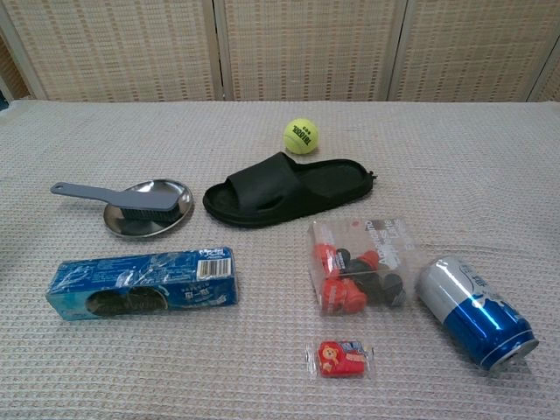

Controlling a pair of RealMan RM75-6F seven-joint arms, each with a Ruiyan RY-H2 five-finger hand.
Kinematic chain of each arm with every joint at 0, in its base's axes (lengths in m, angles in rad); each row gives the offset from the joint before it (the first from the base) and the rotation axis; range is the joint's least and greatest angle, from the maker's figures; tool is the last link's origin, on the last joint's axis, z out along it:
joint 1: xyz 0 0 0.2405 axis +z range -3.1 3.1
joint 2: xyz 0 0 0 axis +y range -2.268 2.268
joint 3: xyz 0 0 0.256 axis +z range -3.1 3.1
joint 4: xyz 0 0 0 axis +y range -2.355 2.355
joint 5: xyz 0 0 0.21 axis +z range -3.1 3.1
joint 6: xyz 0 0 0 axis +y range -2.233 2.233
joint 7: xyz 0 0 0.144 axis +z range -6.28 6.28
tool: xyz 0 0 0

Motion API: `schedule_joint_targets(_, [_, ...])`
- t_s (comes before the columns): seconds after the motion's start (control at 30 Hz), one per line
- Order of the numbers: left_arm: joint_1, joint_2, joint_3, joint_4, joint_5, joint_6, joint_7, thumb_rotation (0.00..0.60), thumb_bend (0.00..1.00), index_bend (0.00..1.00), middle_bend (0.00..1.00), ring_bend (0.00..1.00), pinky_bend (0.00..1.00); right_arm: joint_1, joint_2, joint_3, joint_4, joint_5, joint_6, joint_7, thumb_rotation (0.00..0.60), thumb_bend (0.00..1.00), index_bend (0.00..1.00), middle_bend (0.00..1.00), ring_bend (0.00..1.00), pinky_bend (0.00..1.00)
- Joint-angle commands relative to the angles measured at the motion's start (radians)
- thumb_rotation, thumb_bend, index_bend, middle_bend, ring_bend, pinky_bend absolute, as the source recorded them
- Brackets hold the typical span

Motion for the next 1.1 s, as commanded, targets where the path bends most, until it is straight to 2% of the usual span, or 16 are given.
schedule_joint_targets(0.03, [-0.001,-0.002,0.005,-0.004,0.006,-0.002,-0.001,0.600,0.38,0.00,0.00,0.01,0.26,-0.002,0.004,0.005,-0.008,-0.005,-0.014,0.004,0.600,0.10,0.00,0.00,0.00,0.00])
schedule_joint_targets(0.13, [-0.015,-0.011,0.005,0.001,0.017,-0.015,-0.009,0.600,0.38,0.00,0.00,0.02,0.26,-0.004,0.005,0.013,-0.010,-0.013,-0.022,0.000,0.600,0.10,0.00,0.00,0.00,0.00])
schedule_joint_targets(0.17, [-0.029,-0.015,0.003,0.008,0.027,-0.027,-0.003,0.600,0.38,0.00,0.01,0.04,0.28,-0.005,0.006,0.015,-0.011,-0.018,-0.024,0.002,0.600,0.10,0.00,0.00,0.00,0.00])
schedule_joint_targets(0.2, [-0.044,-0.016,-0.001,0.012,0.031,-0.041,0.003,0.600,0.38,0.01,0.04,0.08,0.33,-0.004,0.007,0.015,-0.011,-0.022,-0.029,0.003,0.600,0.10,0.00,0.00,0.00,0.00])
schedule_joint_targets(0.23, [-0.063,-0.016,-0.005,0.013,0.035,-0.065,-0.003,0.600,0.38,0.03,0.09,0.17,0.46,-0.003,0.011,0.012,-0.010,-0.026,-0.038,0.001,0.600,0.10,0.00,0.00,0.00,0.00])
schedule_joint_targets(0.27, [-0.092,-0.013,-0.012,0.007,0.033,-0.107,-0.033,0.600,0.38,0.05,0.15,0.32,0.66,0.000,0.018,0.010,-0.010,-0.029,-0.054,-0.002,0.600,0.10,0.00,0.00,0.00,0.00])
schedule_joint_targets(0.33, [-0.138,-0.007,-0.026,-0.005,0.026,-0.171,-0.073,0.600,0.38,0.08,0.18,0.48,0.86,0.004,0.022,0.014,-0.010,-0.028,-0.069,0.003,0.600,0.10,0.00,0.00,0.00,0.00])
schedule_joint_targets(0.37, [-0.169,-0.011,-0.038,-0.002,0.027,-0.203,-0.087,0.600,0.38,0.09,0.19,0.52,0.91,0.004,0.022,0.019,-0.009,-0.026,-0.075,0.008,0.600,0.10,0.00,0.00,0.00,0.00])
schedule_joint_targets(0.43, [-0.208,-0.028,-0.055,0.013,0.019,-0.246,-0.088,0.600,0.38,0.10,0.21,0.53,0.93,0.003,0.023,0.024,-0.008,-0.028,-0.078,0.019,0.600,0.10,0.00,0.00,0.00,0.00])
schedule_joint_targets(0.57, [-0.283,-0.079,-0.084,0.029,-0.032,-0.348,-0.004,0.600,0.38,0.12,0.22,0.55,0.94,-0.004,0.028,0.036,-0.007,-0.036,-0.070,0.043,0.600,0.10,0.00,0.00,0.00,0.00])
schedule_joint_targets(0.73, [-0.347,-0.150,-0.114,0.079,-0.109,-0.432,0.091,0.600,0.38,0.17,0.22,0.66,1.00,-0.007,0.033,0.048,-0.007,-0.030,-0.085,0.060,0.600,0.10,0.00,0.00,0.00,0.00])
schedule_joint_targets(0.9, [-0.393,-0.221,-0.130,0.150,-0.163,-0.469,0.157,0.600,0.38,0.19,0.22,0.70,1.00,-0.010,0.044,0.052,-0.019,-0.023,-0.107,0.066,0.600,0.10,0.00,0.00,0.00,0.00])
schedule_joint_targets(1.1, [-0.427,-0.277,-0.122,0.232,-0.197,-0.494,0.234,0.600,0.38,0.19,0.21,0.71,1.00,-0.008,0.053,0.052,-0.038,-0.013,-0.146,0.061,0.600,0.10,0.00,0.00,0.00,0.00])
